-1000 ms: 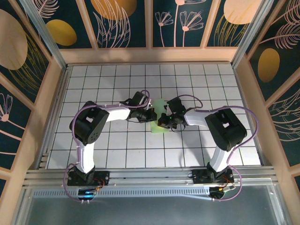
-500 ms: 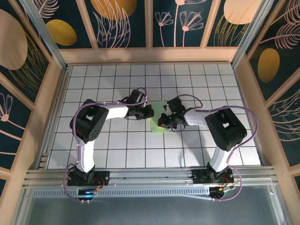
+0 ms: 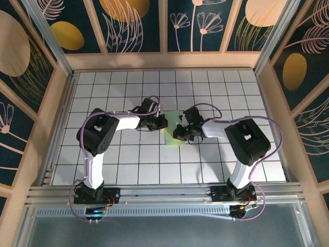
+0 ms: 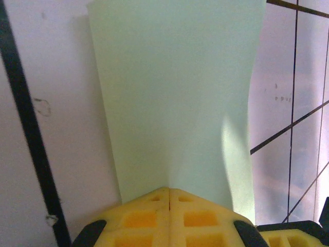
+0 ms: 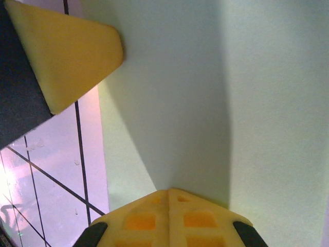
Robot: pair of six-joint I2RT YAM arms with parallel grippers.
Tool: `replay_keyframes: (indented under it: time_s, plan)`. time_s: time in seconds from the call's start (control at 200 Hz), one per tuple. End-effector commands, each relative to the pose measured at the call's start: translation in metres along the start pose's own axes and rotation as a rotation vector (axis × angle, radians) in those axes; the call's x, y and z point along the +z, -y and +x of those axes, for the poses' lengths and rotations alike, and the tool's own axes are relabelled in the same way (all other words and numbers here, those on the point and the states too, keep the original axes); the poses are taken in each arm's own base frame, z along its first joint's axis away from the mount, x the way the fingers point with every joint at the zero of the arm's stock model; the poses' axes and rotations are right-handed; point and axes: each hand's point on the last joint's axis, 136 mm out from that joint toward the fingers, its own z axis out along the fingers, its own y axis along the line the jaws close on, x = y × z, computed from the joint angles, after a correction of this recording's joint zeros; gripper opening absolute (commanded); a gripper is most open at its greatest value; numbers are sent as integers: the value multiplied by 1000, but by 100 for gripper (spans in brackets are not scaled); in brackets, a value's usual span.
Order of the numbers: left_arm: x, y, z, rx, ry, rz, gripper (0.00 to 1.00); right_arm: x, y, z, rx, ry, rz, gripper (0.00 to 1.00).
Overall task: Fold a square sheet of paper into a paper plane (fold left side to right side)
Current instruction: First fold the square sheet of paper in half at the center of the table.
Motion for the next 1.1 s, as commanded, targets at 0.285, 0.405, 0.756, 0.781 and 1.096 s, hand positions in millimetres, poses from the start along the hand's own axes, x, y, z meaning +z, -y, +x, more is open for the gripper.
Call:
replay_keyframes:
  time_s: [0.285,0.405,0.756,0.781,1.096]
  plan:
    - [-3,-59,-58,-77,129,-112,0,7,72,41,81,-101,241,0]
    - [-1,-61,-67,-81,137,-113,0,7,70,41,79,-102,234,0]
    - [8,-69,-88,-81,142,-126,0,6,69,41,78,-103,228,0]
    - [7,-69,-90,-81,146,-124,0,6,69,42,77,-103,228,0]
    - [-36,-43,-90,-7,225,-98,0,5,65,38,75,-96,216,0]
